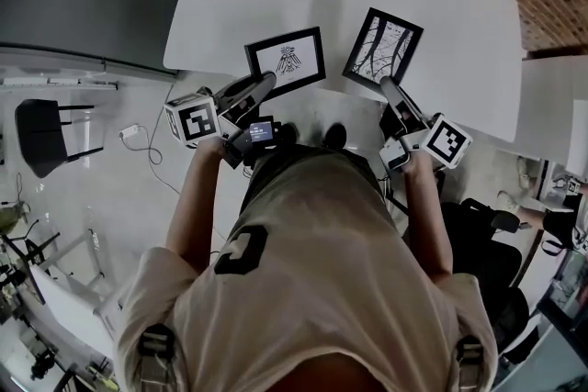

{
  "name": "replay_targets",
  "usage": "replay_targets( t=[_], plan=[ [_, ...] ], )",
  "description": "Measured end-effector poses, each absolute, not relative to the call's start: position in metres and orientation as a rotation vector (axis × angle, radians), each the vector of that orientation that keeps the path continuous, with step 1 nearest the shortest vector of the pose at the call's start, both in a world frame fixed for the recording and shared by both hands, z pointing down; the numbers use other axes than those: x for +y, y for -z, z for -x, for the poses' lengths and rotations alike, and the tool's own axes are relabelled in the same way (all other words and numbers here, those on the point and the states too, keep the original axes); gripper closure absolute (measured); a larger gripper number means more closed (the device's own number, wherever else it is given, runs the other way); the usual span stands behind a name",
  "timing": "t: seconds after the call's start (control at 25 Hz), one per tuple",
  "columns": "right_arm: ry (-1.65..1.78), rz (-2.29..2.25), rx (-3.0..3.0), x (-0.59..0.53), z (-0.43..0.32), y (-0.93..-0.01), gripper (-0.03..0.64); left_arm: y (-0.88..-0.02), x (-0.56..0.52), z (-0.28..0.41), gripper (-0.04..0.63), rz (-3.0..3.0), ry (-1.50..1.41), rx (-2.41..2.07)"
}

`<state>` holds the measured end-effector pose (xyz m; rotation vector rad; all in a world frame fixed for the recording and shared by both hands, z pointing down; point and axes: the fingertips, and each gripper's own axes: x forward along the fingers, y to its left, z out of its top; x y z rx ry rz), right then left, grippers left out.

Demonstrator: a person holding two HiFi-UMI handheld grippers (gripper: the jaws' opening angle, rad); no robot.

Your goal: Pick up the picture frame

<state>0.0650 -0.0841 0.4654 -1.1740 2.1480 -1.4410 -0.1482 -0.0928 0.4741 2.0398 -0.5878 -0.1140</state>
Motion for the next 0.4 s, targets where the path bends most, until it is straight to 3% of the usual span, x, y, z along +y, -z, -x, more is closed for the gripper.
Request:
replay_targets(
  t=[0.4],
  plan=[
    [1.489, 1.145, 2.129, -0.0873, -0.0676, -0.4728, 0.557, -0.4802, -0.096, 0.1484, 0.557, -2.035, 0.043, -0.623]
  ],
)
